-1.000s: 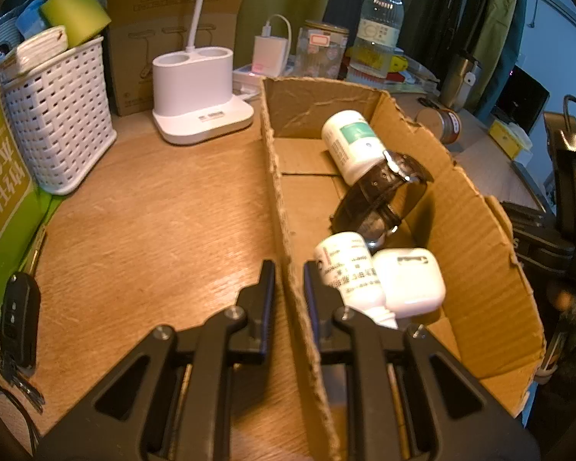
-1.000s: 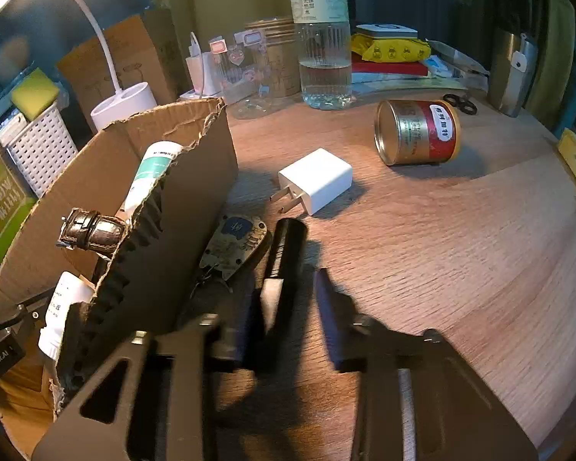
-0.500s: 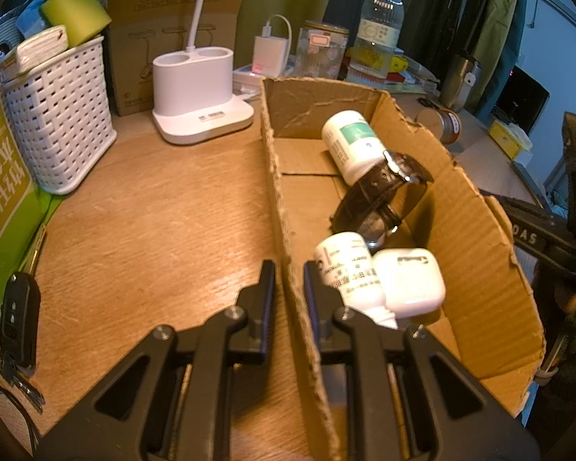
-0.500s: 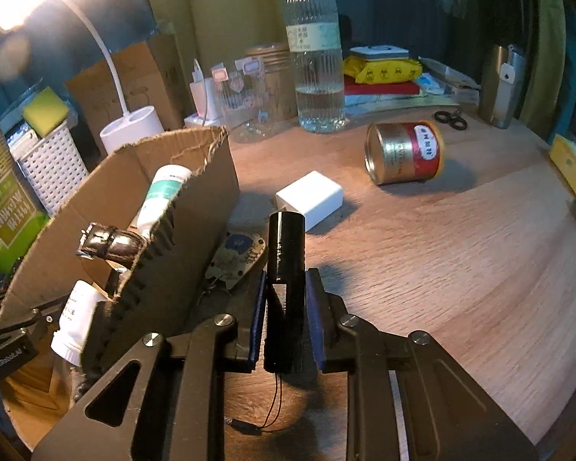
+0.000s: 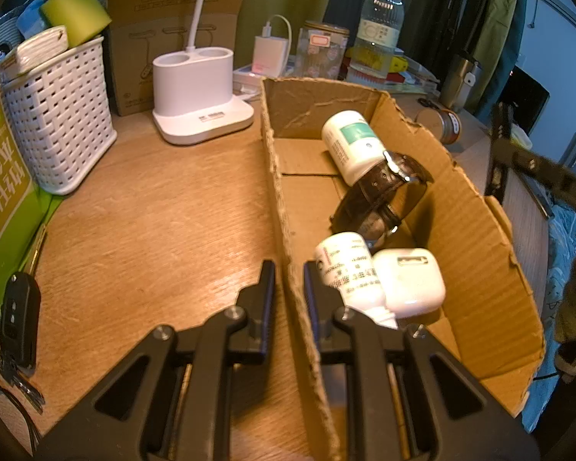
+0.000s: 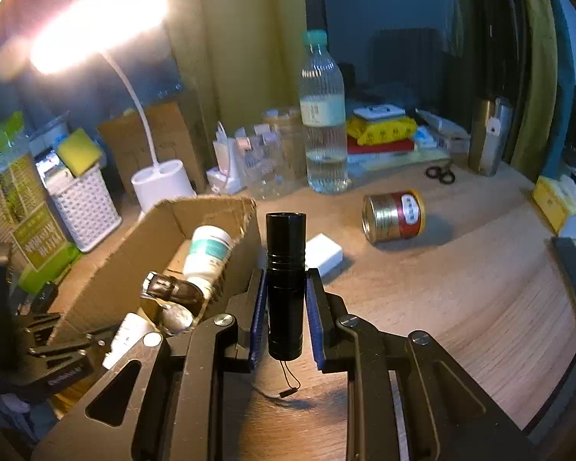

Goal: Organize rigid objects
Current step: 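Carry the flashlight with the right gripper over the box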

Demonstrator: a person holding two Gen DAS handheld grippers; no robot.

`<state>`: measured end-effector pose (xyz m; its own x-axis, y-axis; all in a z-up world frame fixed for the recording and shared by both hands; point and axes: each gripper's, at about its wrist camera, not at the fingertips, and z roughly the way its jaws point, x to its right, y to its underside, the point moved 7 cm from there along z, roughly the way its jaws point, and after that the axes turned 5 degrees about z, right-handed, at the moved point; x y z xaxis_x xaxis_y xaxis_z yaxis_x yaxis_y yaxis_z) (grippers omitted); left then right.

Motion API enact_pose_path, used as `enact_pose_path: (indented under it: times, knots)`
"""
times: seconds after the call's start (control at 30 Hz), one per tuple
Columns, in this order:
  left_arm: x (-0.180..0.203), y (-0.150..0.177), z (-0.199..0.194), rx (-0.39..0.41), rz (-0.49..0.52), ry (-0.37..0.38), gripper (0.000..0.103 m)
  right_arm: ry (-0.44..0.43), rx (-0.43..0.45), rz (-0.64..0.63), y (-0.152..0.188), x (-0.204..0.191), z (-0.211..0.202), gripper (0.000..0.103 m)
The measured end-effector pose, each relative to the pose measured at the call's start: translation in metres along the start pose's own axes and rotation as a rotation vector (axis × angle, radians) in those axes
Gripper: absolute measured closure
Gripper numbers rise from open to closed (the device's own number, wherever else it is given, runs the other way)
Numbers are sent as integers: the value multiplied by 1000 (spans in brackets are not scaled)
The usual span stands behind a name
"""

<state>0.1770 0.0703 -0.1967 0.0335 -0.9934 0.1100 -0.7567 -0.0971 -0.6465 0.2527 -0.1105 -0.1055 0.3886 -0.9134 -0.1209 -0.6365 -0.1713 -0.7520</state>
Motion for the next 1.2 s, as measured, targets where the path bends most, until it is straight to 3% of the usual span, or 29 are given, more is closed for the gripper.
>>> enact_pose_path:
  times: [0.7, 1.2]
  knots:
    - [0, 0, 0, 0, 0, 0, 87, -84, 150, -37, -30, -33, -56, 81]
    - [0, 0, 0, 0, 0, 0, 87, -192, 152, -107, -27, -77, -62, 81]
